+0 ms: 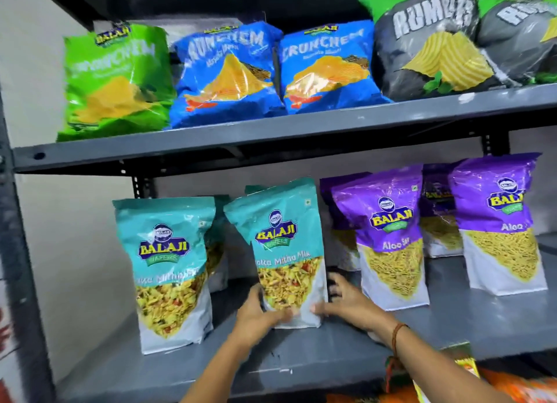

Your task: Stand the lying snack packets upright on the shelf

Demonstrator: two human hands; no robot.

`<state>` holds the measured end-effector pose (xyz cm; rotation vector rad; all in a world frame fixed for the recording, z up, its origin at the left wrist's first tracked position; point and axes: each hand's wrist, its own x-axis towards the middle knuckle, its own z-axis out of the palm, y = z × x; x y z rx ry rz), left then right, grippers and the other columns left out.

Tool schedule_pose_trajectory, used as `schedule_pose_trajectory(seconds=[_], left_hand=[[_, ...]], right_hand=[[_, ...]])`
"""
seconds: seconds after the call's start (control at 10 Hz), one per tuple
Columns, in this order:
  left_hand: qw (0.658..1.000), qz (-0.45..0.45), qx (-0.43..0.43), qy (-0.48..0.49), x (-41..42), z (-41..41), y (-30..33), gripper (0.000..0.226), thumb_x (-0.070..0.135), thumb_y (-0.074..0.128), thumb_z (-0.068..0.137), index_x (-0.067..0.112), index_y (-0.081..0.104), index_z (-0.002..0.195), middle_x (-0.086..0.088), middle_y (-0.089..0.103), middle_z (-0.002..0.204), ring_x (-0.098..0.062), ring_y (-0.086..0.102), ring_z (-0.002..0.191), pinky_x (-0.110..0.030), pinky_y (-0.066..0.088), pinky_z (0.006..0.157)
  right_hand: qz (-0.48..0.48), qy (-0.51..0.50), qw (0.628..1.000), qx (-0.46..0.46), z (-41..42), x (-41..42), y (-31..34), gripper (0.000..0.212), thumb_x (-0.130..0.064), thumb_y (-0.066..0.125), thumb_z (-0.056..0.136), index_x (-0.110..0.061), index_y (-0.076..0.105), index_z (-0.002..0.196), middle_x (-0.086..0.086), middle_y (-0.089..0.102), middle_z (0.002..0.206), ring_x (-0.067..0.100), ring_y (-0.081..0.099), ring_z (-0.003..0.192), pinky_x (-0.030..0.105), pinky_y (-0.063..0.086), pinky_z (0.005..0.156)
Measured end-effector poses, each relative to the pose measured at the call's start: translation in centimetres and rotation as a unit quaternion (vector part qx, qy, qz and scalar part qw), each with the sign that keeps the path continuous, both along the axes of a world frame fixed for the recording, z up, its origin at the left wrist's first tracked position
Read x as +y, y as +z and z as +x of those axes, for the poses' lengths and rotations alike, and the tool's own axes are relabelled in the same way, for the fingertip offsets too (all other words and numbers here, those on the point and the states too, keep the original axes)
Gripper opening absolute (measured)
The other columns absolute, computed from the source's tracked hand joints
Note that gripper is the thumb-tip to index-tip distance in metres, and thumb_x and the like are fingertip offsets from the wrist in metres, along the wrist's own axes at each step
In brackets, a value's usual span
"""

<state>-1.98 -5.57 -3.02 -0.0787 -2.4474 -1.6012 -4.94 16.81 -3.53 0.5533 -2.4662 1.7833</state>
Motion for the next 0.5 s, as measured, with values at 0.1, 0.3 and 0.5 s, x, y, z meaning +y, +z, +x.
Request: schedule_pose_trajectory(seconds=[0.1,0.3,0.5], left_hand=[[1.0,0.019,0.014,-0.003,-0.6,-0.8,-0.4,0.091,0.041,0.09,0.05,0.027,0.049,0.13,0.013,0.066,0.114,-0.009,0.064,0.104,-0.032,0.055,0.089],[0.999,0.012,0.04,0.006,-1.5,-0.8,-0.7,0.09,0.043,0.091,0.051,0.027,0.051,0.131,0.008,0.066,0.12,-0.01,0.063,0.107,-0.029,0.051,0.094],[0.999,0.01,0.039,0.007,-1.5,-0.7,-0.7,0.097,0.045,0.09,0.052,0.026,0.048,0.137,0.004,0.063,0.132,-0.009,0.059,0.107,-0.026,0.047,0.091]], right_hand=[[-0.047,0.011,0.999,-0.012,-0.2,-0.6,-0.2,0.065,-0.017,0.085,0.069,-0.015,0.055,0.126,0.007,0.069,0.125,0.019,0.068,0.112,0.039,0.052,0.101],[-0.054,0.026,0.998,-0.014,-0.4,-1.3,0.2,0.059,-0.014,0.084,0.071,-0.019,0.058,0.123,0.004,0.073,0.118,0.021,0.069,0.111,0.045,0.049,0.105],[-0.03,0.014,0.999,0.003,-0.4,-1.4,-0.3,0.082,-0.037,0.087,0.059,-0.023,0.052,0.131,0.004,0.064,0.131,0.02,0.062,0.119,0.047,0.046,0.108]])
